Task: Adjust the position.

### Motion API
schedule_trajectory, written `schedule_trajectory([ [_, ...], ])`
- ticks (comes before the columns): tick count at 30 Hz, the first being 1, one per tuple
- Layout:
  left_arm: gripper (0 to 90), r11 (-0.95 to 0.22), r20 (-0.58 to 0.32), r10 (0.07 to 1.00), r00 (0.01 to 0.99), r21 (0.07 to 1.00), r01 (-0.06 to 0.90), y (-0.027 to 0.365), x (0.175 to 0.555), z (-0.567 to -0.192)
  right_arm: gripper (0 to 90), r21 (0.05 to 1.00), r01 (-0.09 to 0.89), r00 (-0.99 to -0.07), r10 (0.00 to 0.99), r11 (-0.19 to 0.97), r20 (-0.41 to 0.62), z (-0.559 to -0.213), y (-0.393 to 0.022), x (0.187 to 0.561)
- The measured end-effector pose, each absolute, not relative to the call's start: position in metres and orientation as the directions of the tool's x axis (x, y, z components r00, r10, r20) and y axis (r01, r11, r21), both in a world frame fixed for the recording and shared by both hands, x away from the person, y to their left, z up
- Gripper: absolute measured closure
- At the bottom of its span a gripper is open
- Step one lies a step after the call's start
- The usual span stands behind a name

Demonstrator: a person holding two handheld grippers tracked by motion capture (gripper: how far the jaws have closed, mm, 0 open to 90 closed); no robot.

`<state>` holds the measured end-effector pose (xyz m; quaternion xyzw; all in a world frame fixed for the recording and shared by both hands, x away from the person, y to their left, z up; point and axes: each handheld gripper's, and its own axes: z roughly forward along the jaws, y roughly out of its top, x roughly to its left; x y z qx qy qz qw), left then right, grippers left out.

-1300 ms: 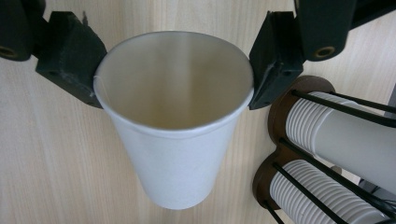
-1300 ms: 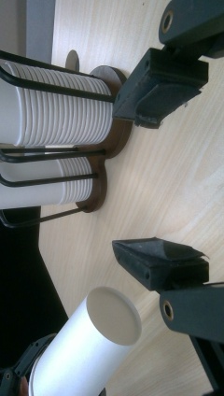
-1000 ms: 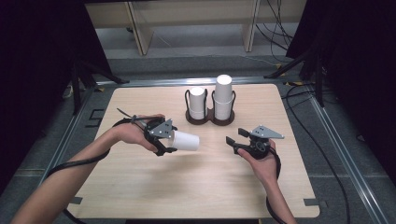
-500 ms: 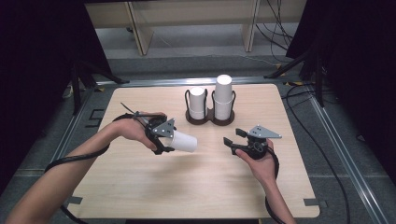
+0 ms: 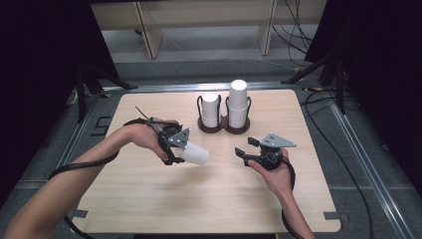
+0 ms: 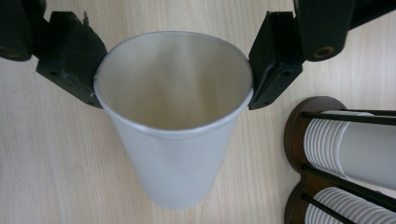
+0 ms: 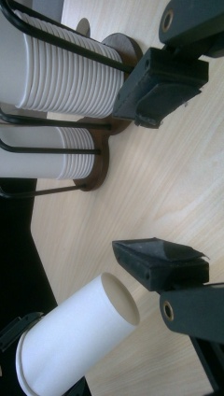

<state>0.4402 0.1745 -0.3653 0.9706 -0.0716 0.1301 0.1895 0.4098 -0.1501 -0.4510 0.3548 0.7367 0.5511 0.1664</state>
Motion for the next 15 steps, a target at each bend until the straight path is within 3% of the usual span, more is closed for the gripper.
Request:
schedule_trajectory([
  [11,25.4,-0.942,0.276,-0.104,0.955,0.281,-0.183,0.17,0.44,-0.364,31.5,0.93,0.312,-0.719,0.689,0.197,0.095,-0.45,-0.143,0.411],
  [15,25.4,-0.95,0.262,-0.114,0.958,0.255,-0.183,0.168,0.439,-0.364,31.4,0.922,0.337,-0.718,0.685,0.19,0.121,-0.448,-0.138,0.408],
])
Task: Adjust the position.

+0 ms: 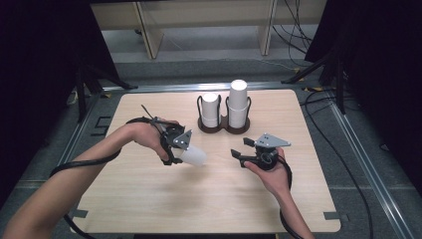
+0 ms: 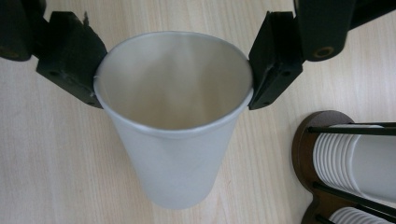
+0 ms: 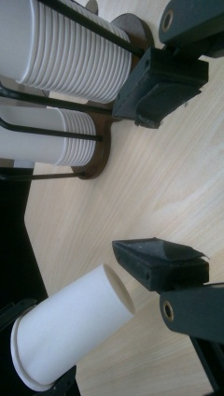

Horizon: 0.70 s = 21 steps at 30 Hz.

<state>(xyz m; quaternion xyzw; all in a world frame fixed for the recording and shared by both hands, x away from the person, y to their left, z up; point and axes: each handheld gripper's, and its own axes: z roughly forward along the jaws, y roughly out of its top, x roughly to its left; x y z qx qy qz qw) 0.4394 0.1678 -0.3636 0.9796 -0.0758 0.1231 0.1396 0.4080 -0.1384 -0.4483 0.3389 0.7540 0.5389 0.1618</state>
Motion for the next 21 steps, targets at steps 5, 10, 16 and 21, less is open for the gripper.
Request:
schedule_trajectory([
  [5,25.4,-0.958,0.256,-0.113,0.96,0.23,-0.174,0.167,0.441,-0.364,31.3,0.932,0.286,-0.739,0.67,0.221,0.068,-0.449,-0.136,0.411],
  [10,25.4,-0.964,0.244,-0.124,0.962,0.202,-0.175,0.166,0.44,-0.364,31.3,0.925,0.311,-0.75,0.655,0.218,0.097,-0.448,-0.13,0.409],
  [16,25.4,-0.971,0.235,-0.119,0.965,0.177,-0.162,0.164,0.44,-0.364,31.3,0.932,0.267,-0.771,0.635,0.247,0.052,-0.445,-0.123,0.409],
  [21,25.4,-0.975,0.228,-0.123,0.966,0.154,-0.16,0.162,0.44,-0.363,31.3,0.92,0.29,-0.778,0.625,0.264,0.066,-0.442,-0.117,0.407],
])
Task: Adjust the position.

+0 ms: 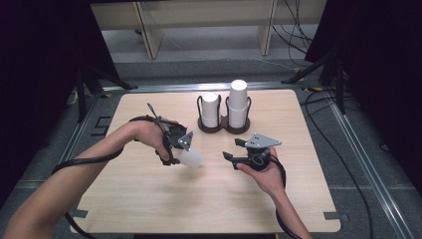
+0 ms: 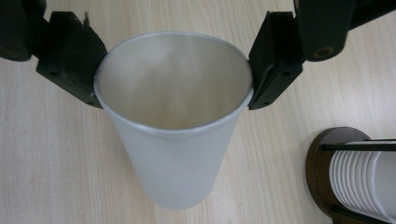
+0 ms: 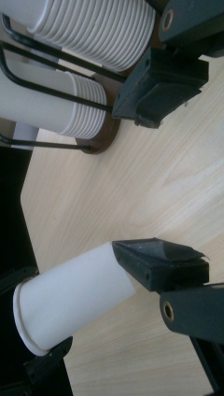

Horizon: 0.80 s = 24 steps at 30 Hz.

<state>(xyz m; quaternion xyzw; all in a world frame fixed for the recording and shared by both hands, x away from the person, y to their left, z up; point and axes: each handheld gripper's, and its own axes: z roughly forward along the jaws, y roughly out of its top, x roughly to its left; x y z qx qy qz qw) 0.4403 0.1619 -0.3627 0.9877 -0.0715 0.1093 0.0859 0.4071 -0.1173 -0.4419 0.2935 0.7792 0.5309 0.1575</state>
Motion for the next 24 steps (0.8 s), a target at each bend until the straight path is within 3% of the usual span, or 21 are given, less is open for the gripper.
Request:
schedule_trajectory([
  [24,25.3,-0.985,0.206,-0.151,0.967,0.051,-0.165,0.152,0.44,-0.36,31.2,0.906,0.179,-0.861,0.507,0.383,-0.045,-0.439,-0.083,0.404],
])
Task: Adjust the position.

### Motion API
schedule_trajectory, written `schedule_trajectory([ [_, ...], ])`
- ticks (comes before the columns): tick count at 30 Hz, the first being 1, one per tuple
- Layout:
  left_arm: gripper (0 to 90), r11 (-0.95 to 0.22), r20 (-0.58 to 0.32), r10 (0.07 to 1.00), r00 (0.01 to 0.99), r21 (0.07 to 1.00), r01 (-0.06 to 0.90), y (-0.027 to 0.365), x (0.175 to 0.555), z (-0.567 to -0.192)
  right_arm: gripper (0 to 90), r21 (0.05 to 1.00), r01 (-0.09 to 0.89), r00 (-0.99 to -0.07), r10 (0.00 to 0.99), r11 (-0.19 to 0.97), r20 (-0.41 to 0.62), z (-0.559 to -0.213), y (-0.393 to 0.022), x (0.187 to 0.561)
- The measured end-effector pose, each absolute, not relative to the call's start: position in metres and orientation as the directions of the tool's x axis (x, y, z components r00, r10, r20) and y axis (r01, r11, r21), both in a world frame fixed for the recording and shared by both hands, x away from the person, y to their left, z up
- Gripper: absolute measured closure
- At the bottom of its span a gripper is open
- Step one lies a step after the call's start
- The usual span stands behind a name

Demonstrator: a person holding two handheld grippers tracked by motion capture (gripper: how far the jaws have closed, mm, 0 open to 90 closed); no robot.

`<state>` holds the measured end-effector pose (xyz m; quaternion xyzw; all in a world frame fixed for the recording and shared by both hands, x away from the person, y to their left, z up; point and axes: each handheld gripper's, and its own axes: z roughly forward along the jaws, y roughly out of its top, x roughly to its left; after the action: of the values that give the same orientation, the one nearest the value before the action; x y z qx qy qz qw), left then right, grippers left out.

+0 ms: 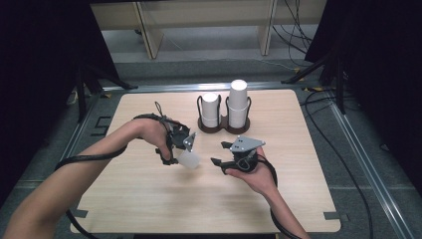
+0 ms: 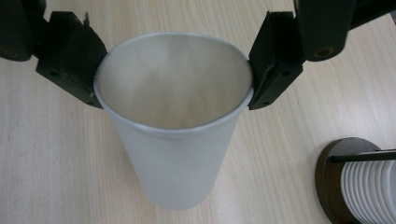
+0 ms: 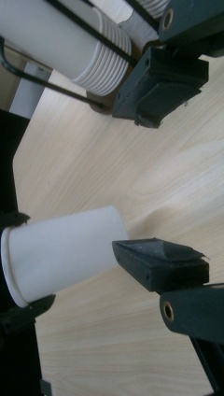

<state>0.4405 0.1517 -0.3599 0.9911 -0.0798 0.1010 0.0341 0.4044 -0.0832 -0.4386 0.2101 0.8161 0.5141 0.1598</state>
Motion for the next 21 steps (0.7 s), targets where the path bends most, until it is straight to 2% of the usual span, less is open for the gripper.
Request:
schedule_trajectory([
  [8,25.4,-0.985,0.2,-0.166,0.966,0.021,-0.173,0.15,0.44,-0.359,31.2,0.884,0.127,-0.89,0.446,0.449,-0.099,-0.439,-0.065,0.403],
  [21,25.3,-0.983,0.191,-0.182,0.965,-0.002,-0.185,0.146,0.439,-0.358,31.0,0.87,0.064,-0.914,0.378,0.489,-0.146,-0.438,-0.039,0.404],
])
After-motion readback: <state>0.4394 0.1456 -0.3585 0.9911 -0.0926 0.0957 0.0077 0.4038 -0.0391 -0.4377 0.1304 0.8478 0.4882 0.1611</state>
